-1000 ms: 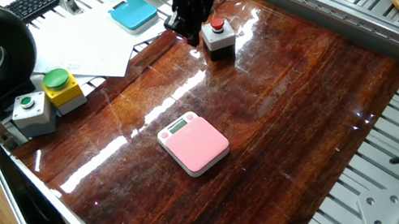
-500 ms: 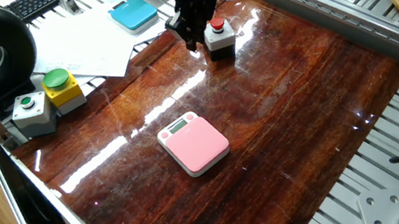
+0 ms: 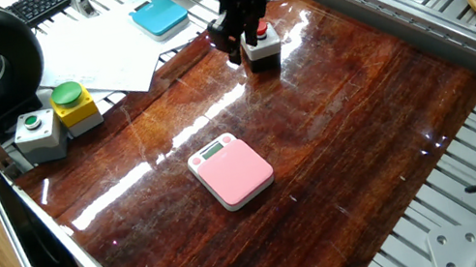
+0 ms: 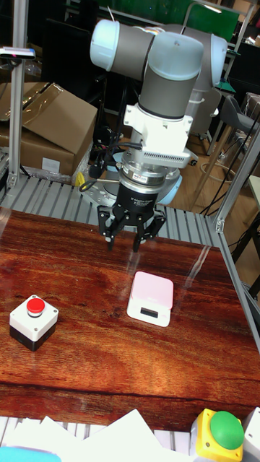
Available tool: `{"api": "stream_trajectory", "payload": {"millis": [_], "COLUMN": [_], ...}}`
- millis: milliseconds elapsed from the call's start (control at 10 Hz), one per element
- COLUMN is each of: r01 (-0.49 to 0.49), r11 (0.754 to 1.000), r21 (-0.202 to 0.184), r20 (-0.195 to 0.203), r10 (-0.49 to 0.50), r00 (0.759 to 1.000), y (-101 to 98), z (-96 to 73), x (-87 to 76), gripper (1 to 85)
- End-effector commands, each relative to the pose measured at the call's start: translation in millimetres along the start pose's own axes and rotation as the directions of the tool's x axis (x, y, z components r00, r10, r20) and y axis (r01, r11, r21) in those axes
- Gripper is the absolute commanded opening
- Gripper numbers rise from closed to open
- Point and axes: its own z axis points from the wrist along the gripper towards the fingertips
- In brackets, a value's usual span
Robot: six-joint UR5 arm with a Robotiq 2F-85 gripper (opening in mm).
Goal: Place the block on the scale
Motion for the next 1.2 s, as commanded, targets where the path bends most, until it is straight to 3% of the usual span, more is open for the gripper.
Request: {"api": "stream_trajectory", "payload": {"millis": [0,800,1000,1100], "r01": [0.027,0.053,0.075,0.097], "r11": [1.0,0.999,0.997,0.995], "r21": [-0.01,0.007,0.0,-0.026], "r20": [-0.004,0.027,0.046,0.057], "r10": [-0.027,-0.053,-0.075,-0.095], "r00": [1.0,0.998,0.996,0.994], "y": [-1.0,-7.6,-5.2,2.1], "z": [-1.1,2.1,1.9,1.7], "x": [5.5,0.3,-4.6,-6.7], "gripper": [52.7,50.3,50.3,54.3]}}
